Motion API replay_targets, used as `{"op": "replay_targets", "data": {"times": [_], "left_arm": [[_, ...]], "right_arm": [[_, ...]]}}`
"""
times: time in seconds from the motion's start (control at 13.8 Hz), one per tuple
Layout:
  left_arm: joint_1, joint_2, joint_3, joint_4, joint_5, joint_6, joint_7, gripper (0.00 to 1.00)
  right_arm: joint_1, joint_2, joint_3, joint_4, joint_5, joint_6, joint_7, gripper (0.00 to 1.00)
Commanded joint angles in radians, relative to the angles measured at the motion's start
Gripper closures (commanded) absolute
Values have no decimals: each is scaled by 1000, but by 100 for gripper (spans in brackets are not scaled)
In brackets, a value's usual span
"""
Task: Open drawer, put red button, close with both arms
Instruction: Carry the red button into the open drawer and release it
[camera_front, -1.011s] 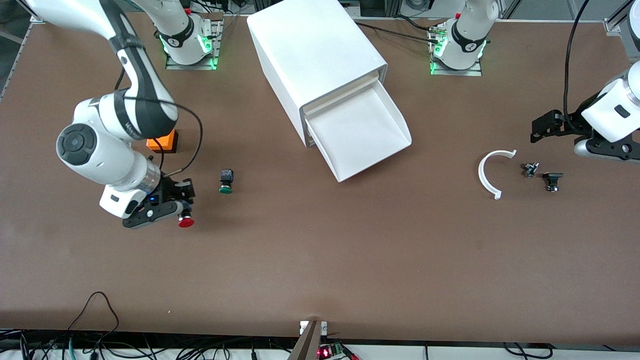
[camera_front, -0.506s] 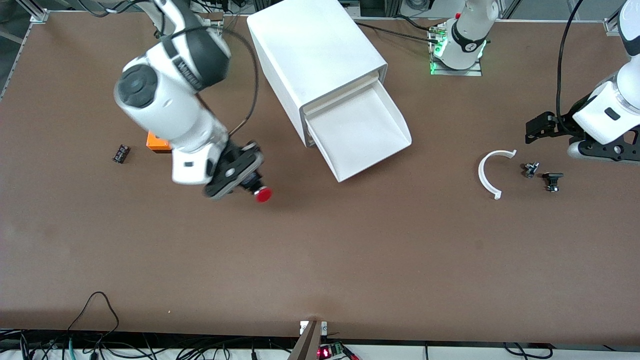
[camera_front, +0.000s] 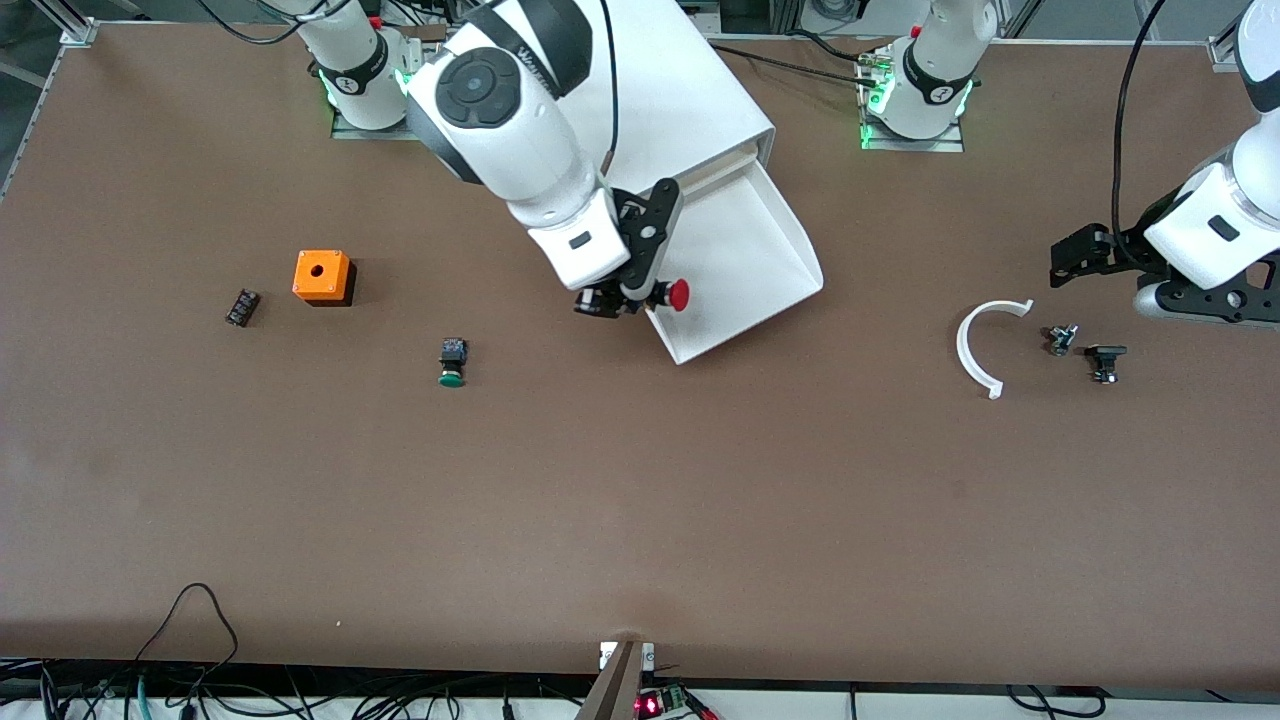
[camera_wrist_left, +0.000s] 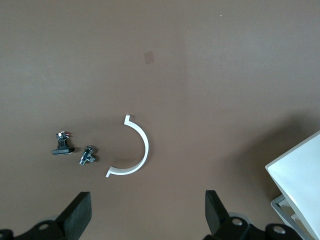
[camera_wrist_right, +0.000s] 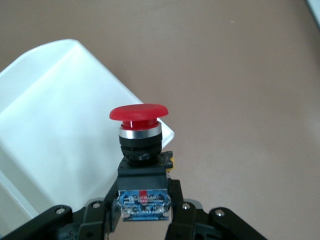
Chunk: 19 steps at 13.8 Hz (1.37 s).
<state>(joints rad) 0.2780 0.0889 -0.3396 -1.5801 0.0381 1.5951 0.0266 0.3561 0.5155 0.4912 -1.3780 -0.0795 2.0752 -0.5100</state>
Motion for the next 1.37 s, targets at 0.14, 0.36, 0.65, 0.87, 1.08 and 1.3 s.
{"op": "replay_targets", "data": {"times": [0.14, 0.36, 0.65, 0.87, 1.08, 1.3], "left_arm": [[1, -6, 1, 0, 26, -24, -10, 0], [9, -5, 7, -1, 17, -24, -10, 0], [9, -6, 8, -1, 17, -29, -22, 0], [7, -6, 2, 0, 17, -43, -31, 0], [7, -6, 2, 2, 17, -43, -31, 0], [7, -6, 1, 2, 16, -44, -31, 0]], "right_arm": [[141, 96, -5, 51, -164, -23, -41, 69], [214, 120, -26, 50, -266, -26, -44, 69], [244, 169, -34, 45, -331, -40, -48, 62], [259, 195, -34, 43, -347, -37, -48, 62], [262, 218, -34, 43, -355, -38, -32, 40], [261, 212, -33, 48, -352, -38, 14, 0]]}}
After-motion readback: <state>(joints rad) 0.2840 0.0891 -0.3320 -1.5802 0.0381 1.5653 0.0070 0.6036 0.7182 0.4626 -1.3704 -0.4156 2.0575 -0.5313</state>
